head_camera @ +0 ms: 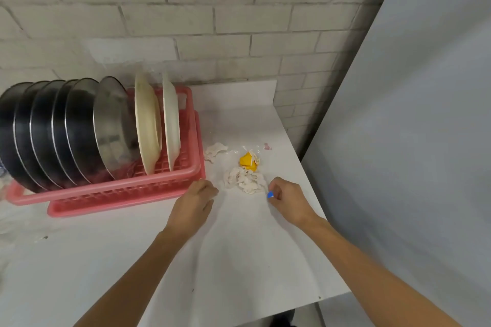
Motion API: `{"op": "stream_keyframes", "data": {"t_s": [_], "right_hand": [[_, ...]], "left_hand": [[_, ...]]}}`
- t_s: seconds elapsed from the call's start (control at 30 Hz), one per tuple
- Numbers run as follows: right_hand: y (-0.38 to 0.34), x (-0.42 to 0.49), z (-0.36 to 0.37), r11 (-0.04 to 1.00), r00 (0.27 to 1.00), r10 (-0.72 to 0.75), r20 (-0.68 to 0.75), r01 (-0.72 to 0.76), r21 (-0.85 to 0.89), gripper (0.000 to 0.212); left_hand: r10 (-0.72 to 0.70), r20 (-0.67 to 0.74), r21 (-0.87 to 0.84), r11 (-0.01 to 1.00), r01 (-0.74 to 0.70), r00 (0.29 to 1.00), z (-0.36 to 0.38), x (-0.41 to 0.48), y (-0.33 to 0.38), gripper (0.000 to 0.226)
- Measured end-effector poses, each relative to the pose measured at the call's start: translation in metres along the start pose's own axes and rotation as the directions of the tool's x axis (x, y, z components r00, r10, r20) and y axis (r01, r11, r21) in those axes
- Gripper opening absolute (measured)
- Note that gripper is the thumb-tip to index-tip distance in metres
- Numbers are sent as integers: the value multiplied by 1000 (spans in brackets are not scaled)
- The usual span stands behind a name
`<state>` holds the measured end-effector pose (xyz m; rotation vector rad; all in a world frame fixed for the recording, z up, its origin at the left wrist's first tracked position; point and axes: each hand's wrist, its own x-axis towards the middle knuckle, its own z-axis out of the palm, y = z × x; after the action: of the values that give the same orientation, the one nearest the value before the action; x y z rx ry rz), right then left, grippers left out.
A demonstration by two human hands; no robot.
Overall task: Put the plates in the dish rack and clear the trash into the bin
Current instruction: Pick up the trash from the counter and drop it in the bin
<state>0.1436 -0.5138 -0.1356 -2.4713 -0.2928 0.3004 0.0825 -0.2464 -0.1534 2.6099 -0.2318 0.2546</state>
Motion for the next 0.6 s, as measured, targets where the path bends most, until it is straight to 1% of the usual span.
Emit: {"op": "stream_keyframes", "data": {"t_s": [0.1, 0.17, 0.23, 0.3, 0.37, 0.47, 0.6], "right_hand": [[-2, 18, -15, 998, 998, -8, -58, 12, 62, 26], [-4, 36, -27, 999, 994, -44, -99, 46, 20, 28], [-8, 56, -38, 996, 988, -89, -123, 85, -32, 25], [-16, 75, -46, 990, 981, -139, -134, 133, -50, 20], [-28, 94, -49, 980, 973, -198, -115, 192, -61, 17], [-47, 122, -47, 961, 959, -275, -74, 271, -63, 14], [-64, 157, -39, 927, 934, -355, 23, 356, -119, 10]], "left_hand": [[-21, 12, 41, 999, 20, 1000, 1, -2, 7, 31], [-66, 42, 54, 996, 64, 997, 8, -5, 7, 33], [-125, 39, 9, 992, 125, 991, 13, -4, 5, 30], [-183, 26, -46, 982, 184, 983, 12, -1, 6, 27], [-207, -10, -99, 974, 205, 978, 8, 3, 10, 24], [-192, -78, -157, 971, 178, 978, -2, 10, 24, 22], [-112, -163, -167, 982, 85, 980, -9, 34, 38, 24]]}}
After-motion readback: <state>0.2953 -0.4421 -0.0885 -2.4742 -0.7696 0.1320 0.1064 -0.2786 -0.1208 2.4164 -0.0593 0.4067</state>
